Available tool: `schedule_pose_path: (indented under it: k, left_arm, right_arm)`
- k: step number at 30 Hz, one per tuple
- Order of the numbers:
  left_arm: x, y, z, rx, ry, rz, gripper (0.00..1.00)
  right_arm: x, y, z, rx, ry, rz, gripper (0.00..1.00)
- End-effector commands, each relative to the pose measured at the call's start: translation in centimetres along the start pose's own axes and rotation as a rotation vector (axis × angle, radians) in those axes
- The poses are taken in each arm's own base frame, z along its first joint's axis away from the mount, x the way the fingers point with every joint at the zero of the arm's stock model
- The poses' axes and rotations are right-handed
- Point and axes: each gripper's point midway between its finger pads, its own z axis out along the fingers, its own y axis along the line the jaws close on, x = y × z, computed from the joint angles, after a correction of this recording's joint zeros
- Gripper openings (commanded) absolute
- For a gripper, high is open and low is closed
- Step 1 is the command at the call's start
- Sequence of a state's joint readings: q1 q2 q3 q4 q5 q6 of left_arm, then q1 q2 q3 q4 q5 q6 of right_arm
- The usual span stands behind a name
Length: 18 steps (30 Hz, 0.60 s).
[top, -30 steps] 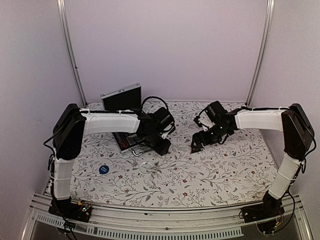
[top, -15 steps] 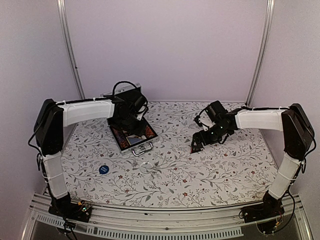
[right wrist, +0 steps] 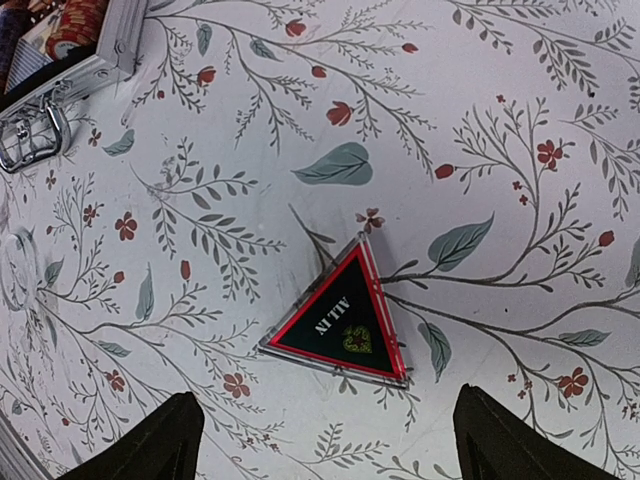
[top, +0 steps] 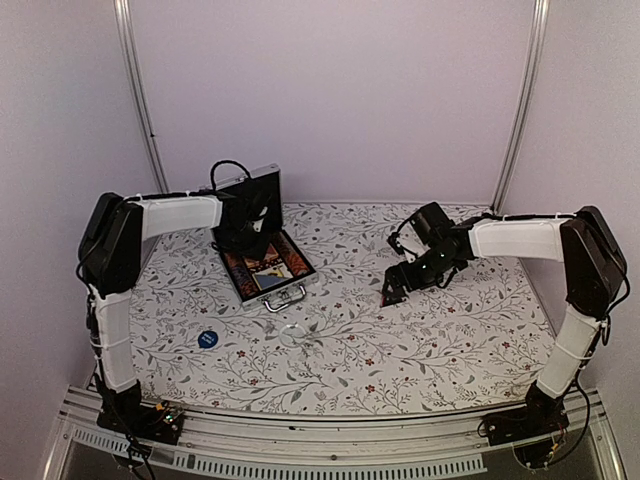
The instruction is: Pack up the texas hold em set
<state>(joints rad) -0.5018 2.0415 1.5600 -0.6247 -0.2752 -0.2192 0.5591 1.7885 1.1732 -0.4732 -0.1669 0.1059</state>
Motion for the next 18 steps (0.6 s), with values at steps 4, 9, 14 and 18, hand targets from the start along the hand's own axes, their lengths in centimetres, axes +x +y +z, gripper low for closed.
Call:
schedule_pose_path:
  k: [4,9,14,18]
  left_arm:
    - [-2.1,1.5,2.5,-0.071,-0.041,-0.029,0.61]
    - [-2.3,1.3,1.7,-0.043,-0.059,-0.049,0.7]
    - [-2.0,-0.3,-0.9,0.085,-0.103,-0.066,0.76]
    - [-0.9,-2.6,-3.2,0.2,-0.124,-0.053,0.8]
  right_arm:
    - [-0.8,-0.3,-0.6,0.002,-0.014,-0.006,0.9]
    - [-0.7,-0.2,-0.6,-0.004,-0.012,0.001,0.9]
    - [-0.8,0.0,-0.6,-0.013,-0.013,0.004,0.91]
    - [-1.0,0.2,-0.4,-0.022,-0.015,0.004,0.91]
